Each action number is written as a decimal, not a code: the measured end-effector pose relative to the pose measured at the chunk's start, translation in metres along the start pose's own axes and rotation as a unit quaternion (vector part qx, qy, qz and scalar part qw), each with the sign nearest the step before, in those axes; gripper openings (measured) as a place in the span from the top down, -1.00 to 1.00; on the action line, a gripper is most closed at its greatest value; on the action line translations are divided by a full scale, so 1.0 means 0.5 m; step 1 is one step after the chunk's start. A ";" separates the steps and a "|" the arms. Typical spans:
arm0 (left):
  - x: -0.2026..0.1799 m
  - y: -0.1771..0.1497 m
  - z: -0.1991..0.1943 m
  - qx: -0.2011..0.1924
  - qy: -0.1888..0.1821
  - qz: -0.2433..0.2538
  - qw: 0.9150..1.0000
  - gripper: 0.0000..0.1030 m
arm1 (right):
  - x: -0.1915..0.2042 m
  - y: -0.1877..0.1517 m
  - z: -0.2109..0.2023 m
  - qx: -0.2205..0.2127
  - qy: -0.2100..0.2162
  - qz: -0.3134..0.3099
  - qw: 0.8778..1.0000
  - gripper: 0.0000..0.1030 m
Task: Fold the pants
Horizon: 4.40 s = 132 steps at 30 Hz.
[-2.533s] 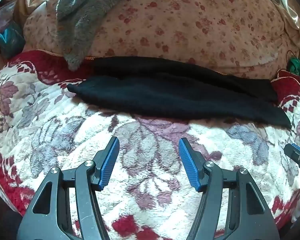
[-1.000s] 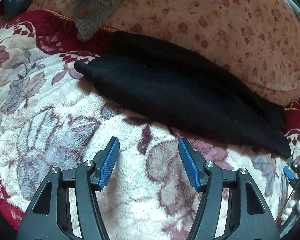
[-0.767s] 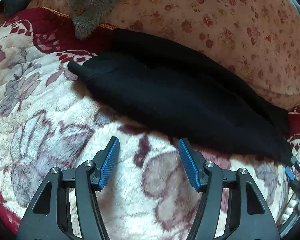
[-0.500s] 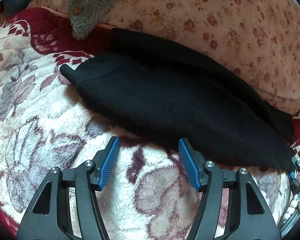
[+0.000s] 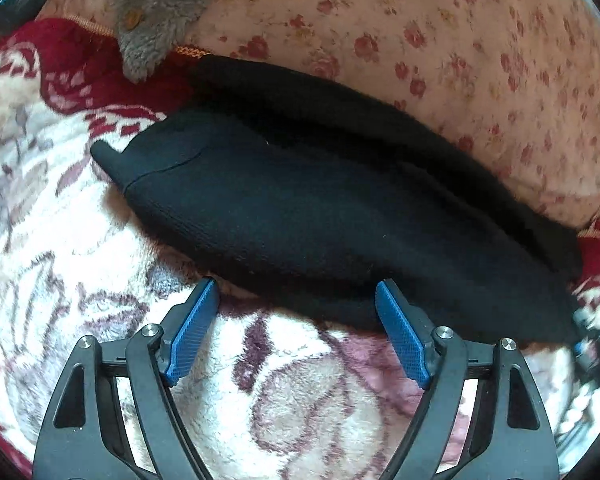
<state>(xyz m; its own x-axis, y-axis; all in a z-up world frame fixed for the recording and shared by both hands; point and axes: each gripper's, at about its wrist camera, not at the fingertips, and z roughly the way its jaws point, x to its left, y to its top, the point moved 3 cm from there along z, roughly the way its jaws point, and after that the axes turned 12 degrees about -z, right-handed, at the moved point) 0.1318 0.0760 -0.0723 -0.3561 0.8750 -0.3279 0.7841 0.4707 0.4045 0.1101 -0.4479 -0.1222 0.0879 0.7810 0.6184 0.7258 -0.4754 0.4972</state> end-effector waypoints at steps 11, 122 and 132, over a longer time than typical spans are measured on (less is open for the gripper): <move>0.017 0.047 0.021 0.012 -0.049 -0.093 0.994 -0.57 | 0.013 0.001 0.006 0.000 -0.003 -0.014 1.000 0.18; 0.006 -0.074 -0.191 -0.001 -0.076 0.001 0.997 0.01 | 0.240 -0.080 -0.050 0.100 0.058 -0.067 0.991 0.17; -0.027 -0.011 -0.121 0.045 -0.077 -0.046 0.995 0.01 | 0.203 -0.022 0.057 0.131 0.061 0.002 0.990 0.09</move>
<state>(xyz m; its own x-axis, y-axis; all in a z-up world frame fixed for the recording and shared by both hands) 0.1015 0.0687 -0.0183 -0.3518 0.7982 -0.4890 0.7969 0.5294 0.2910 0.1303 -0.3520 -0.0821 0.0207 0.7170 0.6967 0.8787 -0.3455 0.3295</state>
